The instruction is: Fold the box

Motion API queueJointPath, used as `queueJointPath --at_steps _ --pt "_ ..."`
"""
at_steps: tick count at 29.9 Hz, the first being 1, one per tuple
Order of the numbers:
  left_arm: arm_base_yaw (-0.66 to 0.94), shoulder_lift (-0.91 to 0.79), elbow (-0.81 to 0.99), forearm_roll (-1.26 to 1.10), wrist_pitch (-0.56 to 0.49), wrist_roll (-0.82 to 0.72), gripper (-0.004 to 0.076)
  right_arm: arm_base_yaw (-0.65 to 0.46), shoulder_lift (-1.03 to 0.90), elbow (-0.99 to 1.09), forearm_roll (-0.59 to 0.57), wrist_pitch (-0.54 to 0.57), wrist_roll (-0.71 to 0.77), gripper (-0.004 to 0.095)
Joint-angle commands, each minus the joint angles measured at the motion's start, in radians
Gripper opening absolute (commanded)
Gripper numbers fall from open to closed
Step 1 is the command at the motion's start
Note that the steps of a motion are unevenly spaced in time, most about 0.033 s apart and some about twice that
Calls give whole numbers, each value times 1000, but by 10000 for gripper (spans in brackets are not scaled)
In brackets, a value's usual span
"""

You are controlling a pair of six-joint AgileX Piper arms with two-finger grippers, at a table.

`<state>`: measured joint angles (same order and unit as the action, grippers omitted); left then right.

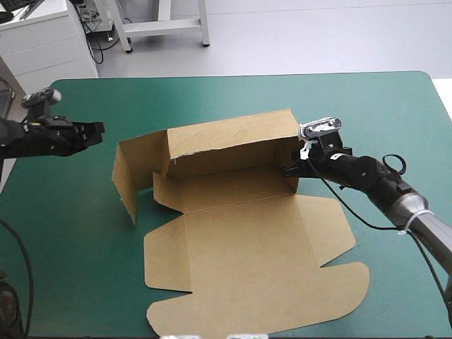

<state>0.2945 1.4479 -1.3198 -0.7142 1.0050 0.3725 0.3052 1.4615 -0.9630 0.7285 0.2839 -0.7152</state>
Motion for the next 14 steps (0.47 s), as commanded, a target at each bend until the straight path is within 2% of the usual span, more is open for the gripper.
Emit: queueJointPath --at_steps 1,5,10,12,14 --pt "104 -86 96 -158 -73 31 -32 0 -26 -23 24 45 11 -23" --pt "214 -106 239 -251 -98 80 -32 0 -26 -23 24 53 11 -23" --pt "251 -106 366 -355 -151 142 -32 -1 -26 -26 19 66 62 -21" --pt "251 -106 394 -350 -171 147 -32 -2 -26 -51 -52 96 145 -21" --pt "251 -106 408 -350 -183 147 -32 -2 -26 -100 -176 157 269 -21"
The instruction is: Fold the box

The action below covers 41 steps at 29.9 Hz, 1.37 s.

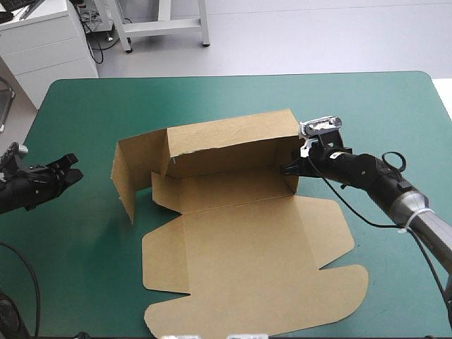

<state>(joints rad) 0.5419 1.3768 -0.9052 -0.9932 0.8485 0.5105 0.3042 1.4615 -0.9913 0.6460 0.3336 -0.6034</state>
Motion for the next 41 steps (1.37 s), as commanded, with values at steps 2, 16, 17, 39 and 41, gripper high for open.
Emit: queueJointPath --at_steps 2,16,17,39,41 --pt "4 -35 -2 -71 -33 9 -32 -1 -26 -135 -223 194 306 -21" --pt "4 -35 -2 -81 -51 9 -32 -1 -17 -406 -455 738 624 -21" --pt "4 -35 -2 -83 -51 9 -32 -1 -11 -406 -455 758 624 -21" --pt "2 -35 -2 -93 -31 9 -32 -1 237 -491 -553 660 665 -21" --pt "2 -35 -2 -93 -32 9 -32 -1 262 -514 -559 666 665 -21"
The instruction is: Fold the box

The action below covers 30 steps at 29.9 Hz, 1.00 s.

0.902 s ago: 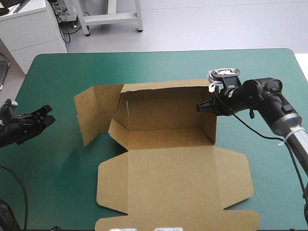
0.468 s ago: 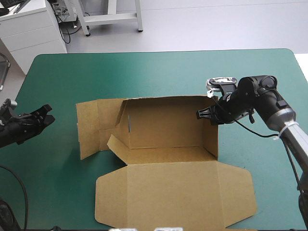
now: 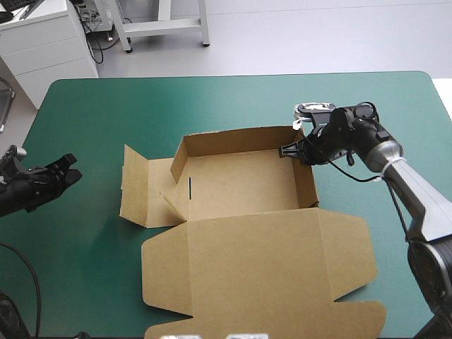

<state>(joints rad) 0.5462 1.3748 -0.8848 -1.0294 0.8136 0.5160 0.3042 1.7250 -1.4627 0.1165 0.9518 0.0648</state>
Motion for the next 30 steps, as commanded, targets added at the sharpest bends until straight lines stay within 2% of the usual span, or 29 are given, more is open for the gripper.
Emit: queueJointPath --at_steps 1,3,6,11,14,17,23,26,30 --pt "-2 -33 -23 -57 2 4 -32 -1 5 -52 -32 49 -3 -18" --pt "-2 -33 -23 -57 2 4 -32 -1 21 -71 -34 51 -3 6" --pt "-2 -33 -23 -57 1 4 -32 -1 31 -90 -34 53 -3 110" --pt "-2 -33 -23 -57 -2 4 -32 -1 31 -126 -34 62 2 437" --pt "-2 -33 -23 -59 -2 4 -32 -1 31 -162 -34 90 7 600" --pt "-2 -33 -23 -81 -2 0 -32 -1 31 -212 -35 142 10 713" --pt "-2 -33 -23 -100 2 0 -32 -1 27 -334 -126 298 34 732" --pt "-2 -33 -23 -100 2 -2 -32 -1 -5 -340 -124 296 39 732" --pt "-2 -33 -23 -92 7 -24 -32 -1 -69 -307 -61 296 42 732"
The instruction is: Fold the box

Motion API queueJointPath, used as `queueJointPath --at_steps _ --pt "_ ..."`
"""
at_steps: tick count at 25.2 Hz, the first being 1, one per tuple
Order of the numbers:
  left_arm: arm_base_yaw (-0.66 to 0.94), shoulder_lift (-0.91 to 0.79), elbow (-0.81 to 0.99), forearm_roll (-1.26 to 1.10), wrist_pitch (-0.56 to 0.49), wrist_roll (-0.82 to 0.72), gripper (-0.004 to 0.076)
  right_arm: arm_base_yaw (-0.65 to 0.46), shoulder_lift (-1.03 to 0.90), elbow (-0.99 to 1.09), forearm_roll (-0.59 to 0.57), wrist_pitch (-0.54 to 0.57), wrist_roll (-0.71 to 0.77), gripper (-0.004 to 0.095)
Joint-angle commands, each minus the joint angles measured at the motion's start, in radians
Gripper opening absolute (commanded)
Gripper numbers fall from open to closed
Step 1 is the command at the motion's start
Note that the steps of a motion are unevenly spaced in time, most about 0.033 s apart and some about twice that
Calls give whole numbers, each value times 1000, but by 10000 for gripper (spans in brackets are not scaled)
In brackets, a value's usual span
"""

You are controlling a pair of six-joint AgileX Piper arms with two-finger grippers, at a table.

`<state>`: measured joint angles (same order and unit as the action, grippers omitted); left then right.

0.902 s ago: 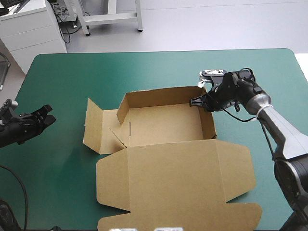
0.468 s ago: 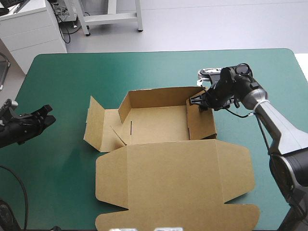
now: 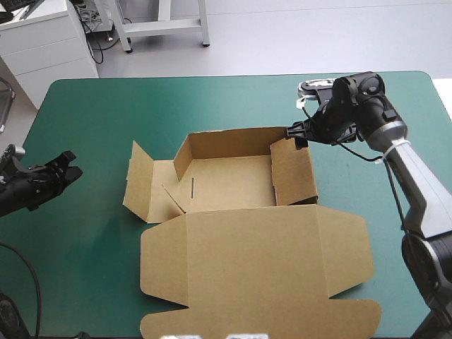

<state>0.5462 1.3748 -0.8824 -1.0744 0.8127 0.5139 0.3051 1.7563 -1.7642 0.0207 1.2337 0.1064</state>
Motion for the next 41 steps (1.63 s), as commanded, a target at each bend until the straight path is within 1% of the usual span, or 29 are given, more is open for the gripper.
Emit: queueJointPath --at_steps 1,6,10,12,17,24,29,31,34,35,37,39,41 --pt "-2 -33 -25 -41 11 -19 -32 0 -124 17 37 14 0 732" --pt "-2 -33 -25 -12 7 -19 -32 2 -237 150 43 14 1 732" --pt "-2 -33 -25 -12 1 -19 -32 2 -264 215 43 4 1 732" --pt "-2 -33 -25 -12 1 -19 -32 2 -250 217 46 -12 1 732" --pt "-2 -33 -25 -12 2 -19 -32 2 -177 214 110 -73 -1 732" --pt "-2 -33 -25 -10 -5 -19 -32 2 -14 214 112 -82 -14 732" --pt "-2 -33 -25 -10 -5 -19 -32 2 7 213 112 -82 -18 728" --pt "-2 -33 -25 -10 -9 -19 -32 2 7 213 112 -80 -18 709" --pt "-2 -33 -25 -10 -9 -19 -32 2 7 213 112 -64 -18 590" --pt "-2 -33 -25 -10 -9 -19 -32 2 7 213 112 -55 -18 521" --pt "-2 -33 -25 -10 -9 -19 -32 2 7 213 112 -49 -31 349" --pt "-2 -33 -25 -8 -9 -19 -32 2 7 213 112 -42 -49 147" --pt "-2 -33 -25 6 -20 -12 -32 2 7 213 112 -35 -61 -29"
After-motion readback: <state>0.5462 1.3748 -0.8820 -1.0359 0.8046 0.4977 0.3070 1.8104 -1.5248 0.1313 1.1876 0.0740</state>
